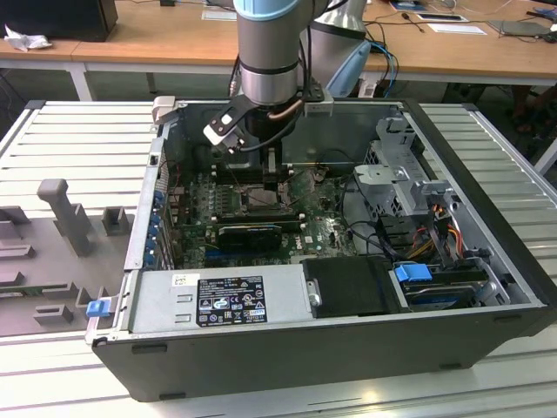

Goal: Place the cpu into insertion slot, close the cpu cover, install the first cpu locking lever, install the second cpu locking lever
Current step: 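Close the cpu cover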

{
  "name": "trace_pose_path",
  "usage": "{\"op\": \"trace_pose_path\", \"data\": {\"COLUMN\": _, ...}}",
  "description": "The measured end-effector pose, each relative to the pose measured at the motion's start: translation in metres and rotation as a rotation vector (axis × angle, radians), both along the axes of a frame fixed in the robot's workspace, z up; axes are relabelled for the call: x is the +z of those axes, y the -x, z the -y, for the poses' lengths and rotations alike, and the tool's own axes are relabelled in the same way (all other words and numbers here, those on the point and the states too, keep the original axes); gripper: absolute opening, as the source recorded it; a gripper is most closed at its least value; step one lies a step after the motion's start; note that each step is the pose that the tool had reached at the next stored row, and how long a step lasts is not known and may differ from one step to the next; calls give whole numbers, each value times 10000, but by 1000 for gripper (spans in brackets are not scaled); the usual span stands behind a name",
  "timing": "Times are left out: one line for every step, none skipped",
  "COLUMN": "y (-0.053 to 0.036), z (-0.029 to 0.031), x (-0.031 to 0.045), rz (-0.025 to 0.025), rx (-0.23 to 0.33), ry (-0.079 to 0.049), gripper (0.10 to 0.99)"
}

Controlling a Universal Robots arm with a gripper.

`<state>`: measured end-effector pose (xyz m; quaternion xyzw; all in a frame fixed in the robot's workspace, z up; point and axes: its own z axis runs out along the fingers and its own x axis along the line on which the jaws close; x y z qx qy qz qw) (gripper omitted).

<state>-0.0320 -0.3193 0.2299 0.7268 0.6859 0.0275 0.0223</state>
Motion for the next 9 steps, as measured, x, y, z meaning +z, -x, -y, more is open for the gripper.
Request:
{"op": "trace_pose_path", "data": {"y": 0, "z": 0, "x": 4, "rz": 0, "rx": 0, "ry": 1, "gripper": 106}}
{"op": "trace_pose_path", "data": {"y": 0, "z": 0, "x": 10, "rz": -1, "rx": 0, "ry": 2, "gripper": 106}}
{"op": "trace_pose_path", "data": {"y": 0, "z": 0, "x": 15, "rz": -1, "rx": 0, "ry": 1, "gripper": 106}}
{"op": "trace_pose_path", "data": {"y": 0, "z": 0, "x": 19, "rz": -1, "rx": 0, "ry": 2, "gripper": 106}}
{"op": "trace_pose_path", "data": {"y": 0, "z": 0, "x": 22, "rz": 1, "rx": 0, "ry": -2, "gripper": 106}}
{"op": "trace_pose_path", "data": {"y": 0, "z": 0, "x": 22, "rz": 1, "rx": 1, "ry": -2, "gripper": 106}}
{"op": "trace_pose_path", "data": {"y": -4, "z": 0, "x": 24, "rz": -1, "rx": 2, "ry": 1, "gripper": 106}}
{"op": "trace_pose_path", "data": {"y": -5, "z": 0, "x": 25, "rz": -1, "rx": 0, "ry": 1, "gripper": 106}}
{"op": "trace_pose_path", "data": {"y": -5, "z": 1, "x": 29, "rz": -3, "rx": 0, "ry": 5, "gripper": 106}}
